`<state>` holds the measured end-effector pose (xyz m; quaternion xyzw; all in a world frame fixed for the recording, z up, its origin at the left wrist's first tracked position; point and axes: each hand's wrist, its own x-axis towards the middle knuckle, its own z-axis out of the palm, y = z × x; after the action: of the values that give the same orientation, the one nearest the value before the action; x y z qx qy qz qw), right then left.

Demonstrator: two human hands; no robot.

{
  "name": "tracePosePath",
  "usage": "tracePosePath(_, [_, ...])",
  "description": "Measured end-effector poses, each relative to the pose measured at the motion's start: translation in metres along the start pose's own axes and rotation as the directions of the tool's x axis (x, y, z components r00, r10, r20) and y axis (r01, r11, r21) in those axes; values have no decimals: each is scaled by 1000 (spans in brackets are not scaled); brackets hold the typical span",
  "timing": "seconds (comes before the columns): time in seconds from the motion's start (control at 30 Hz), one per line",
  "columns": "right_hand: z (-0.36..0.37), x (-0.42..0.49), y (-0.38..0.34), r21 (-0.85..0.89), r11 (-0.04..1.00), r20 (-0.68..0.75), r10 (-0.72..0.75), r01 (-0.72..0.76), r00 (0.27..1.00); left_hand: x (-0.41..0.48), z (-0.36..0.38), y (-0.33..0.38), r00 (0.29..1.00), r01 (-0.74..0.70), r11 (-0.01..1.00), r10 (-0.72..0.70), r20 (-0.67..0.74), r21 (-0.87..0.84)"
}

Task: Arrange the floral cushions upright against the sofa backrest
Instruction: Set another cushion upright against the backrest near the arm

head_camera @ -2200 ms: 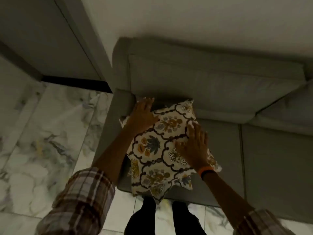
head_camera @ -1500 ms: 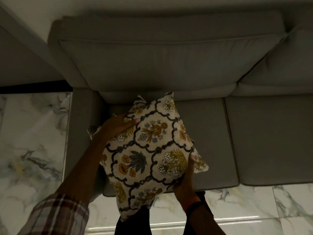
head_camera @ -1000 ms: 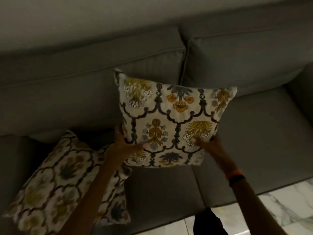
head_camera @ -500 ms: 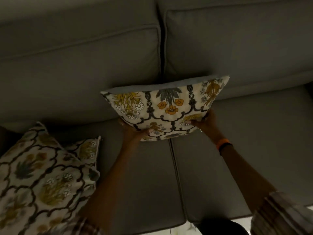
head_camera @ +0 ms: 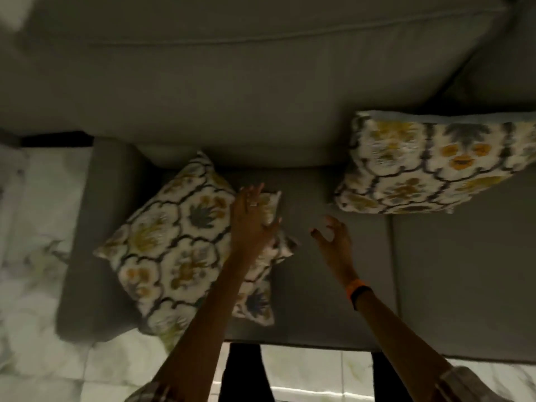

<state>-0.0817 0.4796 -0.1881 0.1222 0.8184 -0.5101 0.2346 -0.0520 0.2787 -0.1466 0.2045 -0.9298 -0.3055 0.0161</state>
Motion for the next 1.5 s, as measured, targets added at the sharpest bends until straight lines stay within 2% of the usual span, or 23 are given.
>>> tracePosePath(0.07, [47, -32, -24, 143, 990, -41, 23, -17, 999, 9, -37, -49, 998, 62, 997, -61, -23, 47])
tracePosePath(0.13, [92, -71, -34, 289, 956, -141, 103, -58, 985, 27, -72, -103, 987, 159, 983, -159, -5, 93])
tracePosePath(0.2, [129, -112, -35, 434, 894, -159, 194, -107, 968, 46, -101, -153, 927, 341, 932, -355, 121, 120])
tracePosePath(0.27, [169, -143, -35, 600, 774, -70, 301, -201, 951, 59, -125, -196, 826, 485, 873, -476, 301, 50])
tracePosePath(0.33, [196, -161, -39, 665, 706, -6, 332, -244, 943, 61, -141, -225, 734, 579, 814, -500, 459, -40])
tracePosePath(0.4, [203, -162, -45, 682, 687, 17, 329, -252, 944, 61, -149, -235, 674, 628, 775, -503, 541, -62])
tracePosePath(0.47, [196, -148, -50, 679, 682, 52, 322, -270, 945, 63, -154, -233, 657, 654, 748, -489, 574, -111])
tracePosePath(0.53, [177, -132, -55, 654, 713, 89, 260, -254, 961, 62, -159, -222, 674, 662, 721, -453, 584, -205])
tracePosePath(0.7, [103, -94, -74, 439, 898, 50, 1, -23, 999, 28, -170, -178, 776, 604, 621, -313, 548, -500])
tracePosePath(0.83, [22, -68, -71, 274, 960, 57, -73, 55, 996, -20, -148, -134, 833, 546, 546, -271, 483, -635])
tracePosePath(0.97, [-58, -62, -39, 244, 970, 98, -44, 19, 994, -44, -98, -74, 880, 463, 611, -228, 417, -642])
tracePosePath(1.17, [-208, -37, 23, 311, 950, 11, 4, -7, 1000, -65, 24, 64, 910, 364, 740, -153, 386, -565])
tracePosePath(1.3, [-329, 0, 83, 402, 914, -3, 65, -58, 998, -79, 126, 178, 894, 301, 741, 1, 449, -600])
tracePosePath(1.5, [-516, 80, 140, 424, 904, -185, 139, -49, 973, -77, 266, 335, 846, 315, 686, 109, 521, -656])
